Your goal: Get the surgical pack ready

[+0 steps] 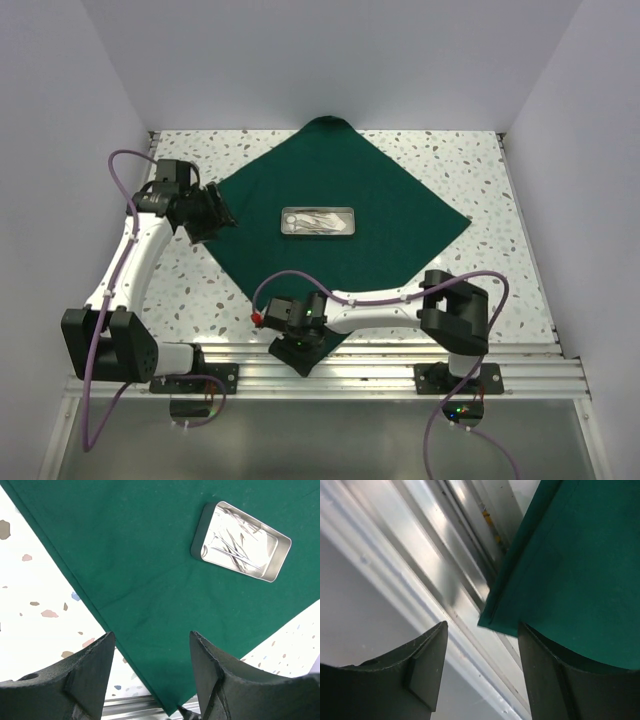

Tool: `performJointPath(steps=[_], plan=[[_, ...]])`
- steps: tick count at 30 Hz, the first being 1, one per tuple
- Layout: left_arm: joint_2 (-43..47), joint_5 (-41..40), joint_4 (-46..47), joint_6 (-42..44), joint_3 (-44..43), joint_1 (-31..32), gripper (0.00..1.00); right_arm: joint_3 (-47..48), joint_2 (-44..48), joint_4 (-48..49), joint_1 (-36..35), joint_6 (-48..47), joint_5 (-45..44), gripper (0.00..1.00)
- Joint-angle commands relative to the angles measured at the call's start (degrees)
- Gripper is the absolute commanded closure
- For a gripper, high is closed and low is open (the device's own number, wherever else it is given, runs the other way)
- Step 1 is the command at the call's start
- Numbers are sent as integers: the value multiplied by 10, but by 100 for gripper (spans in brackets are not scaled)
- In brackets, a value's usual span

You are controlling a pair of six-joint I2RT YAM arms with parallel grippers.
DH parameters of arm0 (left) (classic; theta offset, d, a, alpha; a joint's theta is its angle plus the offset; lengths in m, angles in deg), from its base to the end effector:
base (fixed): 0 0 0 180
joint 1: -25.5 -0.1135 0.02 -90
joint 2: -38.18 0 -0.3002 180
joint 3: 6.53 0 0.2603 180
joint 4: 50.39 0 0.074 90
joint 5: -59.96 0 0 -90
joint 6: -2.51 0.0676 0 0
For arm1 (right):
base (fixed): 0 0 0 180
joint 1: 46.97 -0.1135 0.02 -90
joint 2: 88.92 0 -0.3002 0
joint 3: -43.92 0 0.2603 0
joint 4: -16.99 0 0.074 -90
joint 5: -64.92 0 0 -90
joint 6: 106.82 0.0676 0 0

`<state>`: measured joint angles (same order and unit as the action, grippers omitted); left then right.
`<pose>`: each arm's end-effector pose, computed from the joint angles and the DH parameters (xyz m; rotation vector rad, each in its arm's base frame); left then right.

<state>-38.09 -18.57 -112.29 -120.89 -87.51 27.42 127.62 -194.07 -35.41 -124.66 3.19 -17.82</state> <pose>0.2836 -0.0230 0.3086 -0.6347 2.5370 -0.4836 0.0727 0.3730 0.1726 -1.4797 2.6308 0.4484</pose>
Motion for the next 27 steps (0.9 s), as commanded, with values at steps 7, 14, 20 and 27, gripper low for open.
performJointPath(steps=[7, 14, 20, 27], plan=[[2, 32, -6, 8, -2, -6, 35, 37, -38, 20, 0, 37, -49, 48], [11, 37, 2, 7, 17, -6, 35, 27, -23, -2, -1, 44, -58, 66], [20, 39, 9, 1, 31, -6, 35, 20, 1, -17, -1, 41, -62, 83], [25, 23, 5, -4, 29, -6, 35, 31, 18, -35, 0, 41, -86, 100]])
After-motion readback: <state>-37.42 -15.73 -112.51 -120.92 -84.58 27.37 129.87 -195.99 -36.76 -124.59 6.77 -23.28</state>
